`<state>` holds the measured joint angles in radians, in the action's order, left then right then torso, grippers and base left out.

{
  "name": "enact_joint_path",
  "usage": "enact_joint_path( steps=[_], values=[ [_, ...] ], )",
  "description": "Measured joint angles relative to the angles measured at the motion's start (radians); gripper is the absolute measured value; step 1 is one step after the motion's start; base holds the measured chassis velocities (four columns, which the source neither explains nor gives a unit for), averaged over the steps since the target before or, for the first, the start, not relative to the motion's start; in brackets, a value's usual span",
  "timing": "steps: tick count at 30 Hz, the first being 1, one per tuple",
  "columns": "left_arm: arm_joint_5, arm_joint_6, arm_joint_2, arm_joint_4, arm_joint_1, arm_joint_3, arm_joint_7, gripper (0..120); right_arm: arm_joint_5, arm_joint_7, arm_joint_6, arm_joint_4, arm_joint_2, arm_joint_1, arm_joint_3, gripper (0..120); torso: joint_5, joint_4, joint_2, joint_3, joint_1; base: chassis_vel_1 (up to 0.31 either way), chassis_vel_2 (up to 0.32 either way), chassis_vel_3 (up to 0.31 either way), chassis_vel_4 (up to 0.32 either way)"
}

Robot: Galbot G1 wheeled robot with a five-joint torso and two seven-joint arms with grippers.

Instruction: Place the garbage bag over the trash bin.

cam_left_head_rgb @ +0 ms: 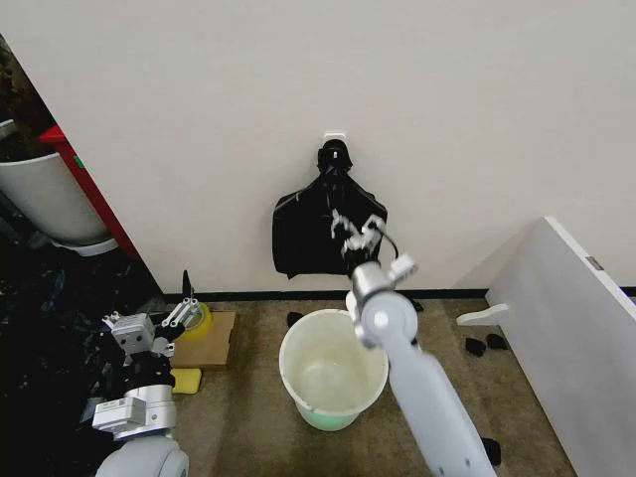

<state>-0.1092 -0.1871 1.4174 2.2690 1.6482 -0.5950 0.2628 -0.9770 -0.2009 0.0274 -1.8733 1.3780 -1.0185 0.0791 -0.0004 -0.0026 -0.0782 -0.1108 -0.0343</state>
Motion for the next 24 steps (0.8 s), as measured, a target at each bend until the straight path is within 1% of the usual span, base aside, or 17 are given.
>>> enact_joint_path(
  steps=[1, 3, 4, 5, 7, 9, 14, 16, 20, 23, 24],
  values=[
    [0.0, 0.0, 0.0, 0.0, 0.0, 0.0, 0.0, 100, 0.0, 0.0, 0.0, 0.0, 0.0, 0.0, 0.0, 0, 0.0, 0.0, 0.0, 0.0, 0.0, 0.0, 0.0, 0.0, 0.0],
    [0.0, 0.0, -0.001, 0.0, 0.001, -0.001, 0.002, 100, 0.04, -0.03, 0.022, -0.093, -0.091, -0.099, -0.033, 0, -0.0001, -0.0001, 0.0, 0.0, 0.0, 0.0, 0.0, 0.0, 0.0],
    [0.001, 0.001, 0.0, 0.0, 0.001, 0.0, 0.003, 100, 0.06, -0.039, 0.028, -0.124, -0.122, -0.143, -0.043, 0, -0.0001, -0.0001, 0.0, 0.0, 0.0, 0.0, 0.0, 0.0, 0.0],
    [0.001, 0.001, 0.0, 0.0, 0.001, 0.0, 0.003, 100, 0.06, -0.039, 0.028, -0.124, -0.122, -0.143, -0.043, 0, -0.0001, -0.0001, 0.0, 0.0, 0.0, 0.0, 0.0, 0.0, 0.0],
    [0.011, 0.001, 0.004, 0.0, 0.002, 0.009, 0.004, 100, 0.15, -0.056, 0.034, -0.175, -0.175, -0.242, -0.059, 0, 0.0, 0.0, 0.0, 0.0, 0.0, 0.0, 0.0, 0.0, 0.0],
    [0.019, 0.001, 0.008, 0.0, 0.004, 0.017, 0.004, 100, 0.228, -0.075, 0.038, -0.194, -0.2, -0.311, -0.067, 0, -0.0001, -0.0001, 0.0, 0.0, 0.0, 0.0, 0.0, 0.0, 0.0],
    [0.027, 0.001, 0.007, 0.0, 0.009, 0.022, 0.005, 100, 0.35, -0.09, 0.032, -0.187, -0.217, -0.402, -0.083, 0, -0.0002, 0.0, 0.0, 0.0, 0.0, 0.0, 0.0, 0.0, 0.0],
    [0.027, 0.001, 0.006, 0.0, 0.009, 0.022, 0.005, 100, 0.365, -0.089, 0.028, -0.181, -0.216, -0.412, -0.088, 0, -0.0001, 0.0001, 0.0, 0.0, 0.0, 0.0, 0.0, 0.0, 0.0],
    [0.027, 0.001, 0.001, 0.0, 0.01, 0.022, 0.01, 100, 0.456, -0.028, -0.018, -0.122, -0.202, -0.435, -0.107, 0, -0.0002, 0.0001, 0.0, 0.0, 0.0, 0.0, 0.0, 0.0, 0.0],
    [0.026, 0.0, -0.001, 0.0, 0.01, 0.021, 0.013, 100, 0.468, -0.006, -0.033, -0.106, -0.199, -0.438, -0.111, 0, -0.0002, 0.0002, 0.0, 0.0, 0.0, 0.0, 0.0, 0.0, 0.0],
    [0.024, 0.0, -0.004, 0.0, 0.011, 0.021, 0.016, 100, 0.475, 0.022, -0.052, -0.092, -0.198, -0.441, -0.121, 0, -0.0002, 0.0001, 0.0, 0.0, 0.0, 0.0, 0.0, 0.0, 0.0]
  ],
)
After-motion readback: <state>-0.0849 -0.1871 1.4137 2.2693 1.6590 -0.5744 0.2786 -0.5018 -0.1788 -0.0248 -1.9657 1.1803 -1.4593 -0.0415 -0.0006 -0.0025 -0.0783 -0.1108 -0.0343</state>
